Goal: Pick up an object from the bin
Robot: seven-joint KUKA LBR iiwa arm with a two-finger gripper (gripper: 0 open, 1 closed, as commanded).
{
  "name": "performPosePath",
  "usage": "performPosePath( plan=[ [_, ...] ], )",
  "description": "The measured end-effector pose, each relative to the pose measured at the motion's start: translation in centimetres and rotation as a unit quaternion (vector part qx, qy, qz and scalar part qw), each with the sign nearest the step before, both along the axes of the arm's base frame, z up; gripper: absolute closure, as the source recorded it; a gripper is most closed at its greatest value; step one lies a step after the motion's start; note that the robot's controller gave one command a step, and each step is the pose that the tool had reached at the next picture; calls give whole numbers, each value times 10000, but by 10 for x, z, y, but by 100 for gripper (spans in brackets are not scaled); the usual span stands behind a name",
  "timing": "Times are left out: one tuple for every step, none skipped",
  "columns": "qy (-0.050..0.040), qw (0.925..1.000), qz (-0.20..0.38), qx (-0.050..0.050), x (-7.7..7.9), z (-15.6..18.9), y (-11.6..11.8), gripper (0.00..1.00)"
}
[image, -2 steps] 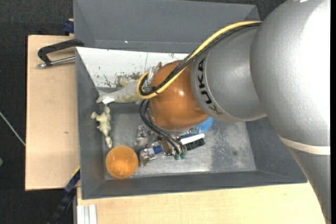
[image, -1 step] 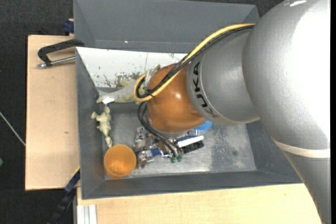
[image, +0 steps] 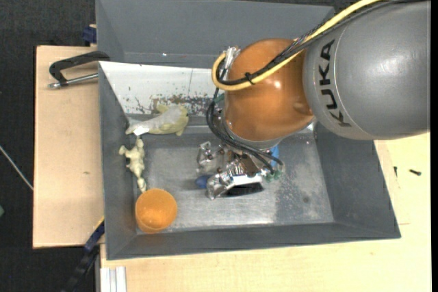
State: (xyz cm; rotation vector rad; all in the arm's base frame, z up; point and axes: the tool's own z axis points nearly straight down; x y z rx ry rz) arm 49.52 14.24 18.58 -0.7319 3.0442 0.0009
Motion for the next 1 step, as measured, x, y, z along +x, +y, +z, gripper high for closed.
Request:
performPosePath(
  plan=[
    [-16, 10000, -71, 9, 4, 161, 2, 100]
  ],
)
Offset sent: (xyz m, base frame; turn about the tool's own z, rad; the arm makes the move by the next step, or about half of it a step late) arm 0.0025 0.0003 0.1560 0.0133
